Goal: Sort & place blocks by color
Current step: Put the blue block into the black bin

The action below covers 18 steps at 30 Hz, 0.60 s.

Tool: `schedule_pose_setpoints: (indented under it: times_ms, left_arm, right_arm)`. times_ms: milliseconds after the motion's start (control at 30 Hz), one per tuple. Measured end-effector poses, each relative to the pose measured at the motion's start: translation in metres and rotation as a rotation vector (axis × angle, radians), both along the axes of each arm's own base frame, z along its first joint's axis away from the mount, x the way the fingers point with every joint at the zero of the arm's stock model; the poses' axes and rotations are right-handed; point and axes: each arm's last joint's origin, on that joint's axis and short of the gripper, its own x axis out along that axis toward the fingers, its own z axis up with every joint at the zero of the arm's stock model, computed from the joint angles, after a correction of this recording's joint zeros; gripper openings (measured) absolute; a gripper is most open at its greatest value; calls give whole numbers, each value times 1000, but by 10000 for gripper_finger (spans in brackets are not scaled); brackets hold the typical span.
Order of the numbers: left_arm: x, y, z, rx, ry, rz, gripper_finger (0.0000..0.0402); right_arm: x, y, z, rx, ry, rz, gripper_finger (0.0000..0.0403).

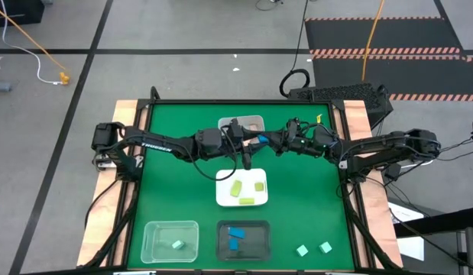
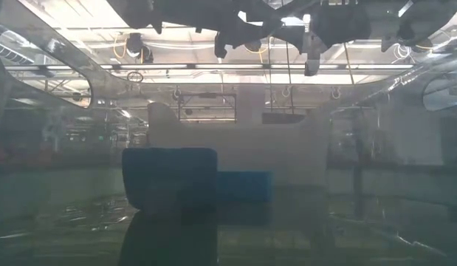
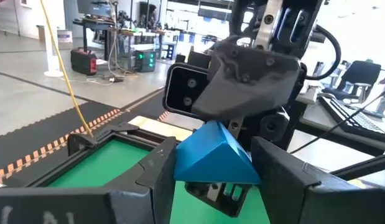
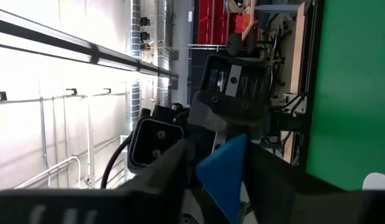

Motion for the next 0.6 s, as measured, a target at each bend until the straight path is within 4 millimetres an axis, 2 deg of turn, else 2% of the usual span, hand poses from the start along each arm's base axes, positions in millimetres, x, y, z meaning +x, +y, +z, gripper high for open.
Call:
schedule_pose_setpoints:
  times_ms: [133, 267, 400, 600]
  left_arm:
    - [0, -1, 0, 0, 0, -1, 178]
    - [0, -1, 2, -17, -24, 0, 178]
    - [0, -4, 2, -38, -31, -7, 178]
    - [0, -20, 2, -46, -31, -40, 178]
  right_arm:
    - [0, -1, 0, -5, -1, -3, 203]
    - [-1, -6, 0, -82, 20, -34, 244]
    - [-2, -14, -2, -135, 45, -42, 262]
    - [-6, -30, -2, -209, 53, 20, 259]
